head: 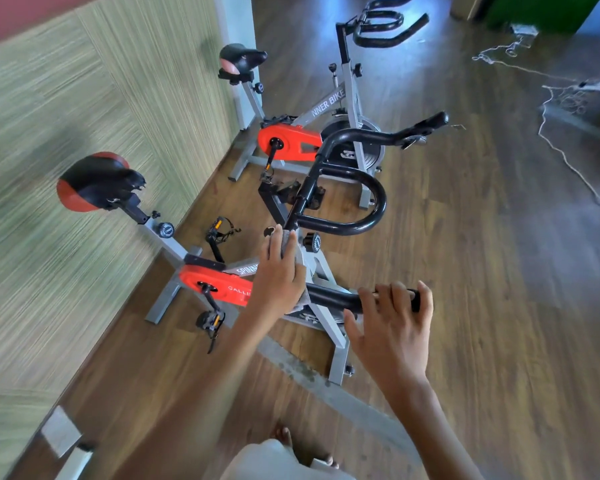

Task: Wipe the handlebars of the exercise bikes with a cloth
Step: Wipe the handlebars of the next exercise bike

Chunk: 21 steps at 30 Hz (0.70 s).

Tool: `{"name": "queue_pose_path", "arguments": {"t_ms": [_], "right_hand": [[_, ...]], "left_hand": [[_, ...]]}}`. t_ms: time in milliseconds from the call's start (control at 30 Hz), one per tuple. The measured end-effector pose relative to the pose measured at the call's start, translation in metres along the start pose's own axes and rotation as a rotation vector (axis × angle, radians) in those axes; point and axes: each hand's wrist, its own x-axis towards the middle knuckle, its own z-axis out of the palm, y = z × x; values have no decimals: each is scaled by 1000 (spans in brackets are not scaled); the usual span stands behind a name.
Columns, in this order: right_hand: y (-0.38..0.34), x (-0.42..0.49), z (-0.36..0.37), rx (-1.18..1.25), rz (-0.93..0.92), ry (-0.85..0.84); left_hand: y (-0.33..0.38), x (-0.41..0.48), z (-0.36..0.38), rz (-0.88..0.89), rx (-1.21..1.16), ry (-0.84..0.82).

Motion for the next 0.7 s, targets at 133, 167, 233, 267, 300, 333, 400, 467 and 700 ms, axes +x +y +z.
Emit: {"name": "queue_pose_path", "arguments": {"t_ms": [133,167,233,267,300,333,400,467,700], "right_hand": [[-9,5,-3,-18,31,-33],[-10,7,0,-11,32,9],[-7,6,6,-6,10,92],[-5,2,9,-2,-13,129],[-4,-2,14,11,-34,173],[-3,-4,19,26,-53,228],[0,-8,30,35,-89,332],[0,-8,43,39,-111,468],[-6,0,88,29,-102,829]], "left_hand": [[-4,-6,9,4,-134,76],[-6,-8,14,18,-183,131],[-12,-10,27,61,-303,256],[-16,-13,35,77,-366,317],[-17,-15,42,89,-436,378],[-18,-16,48,109,-500,448],[-18,-15,61,158,-597,580],[-19,-13,74,217,-661,690],[-25,13,109,506,-779,1089]]}}
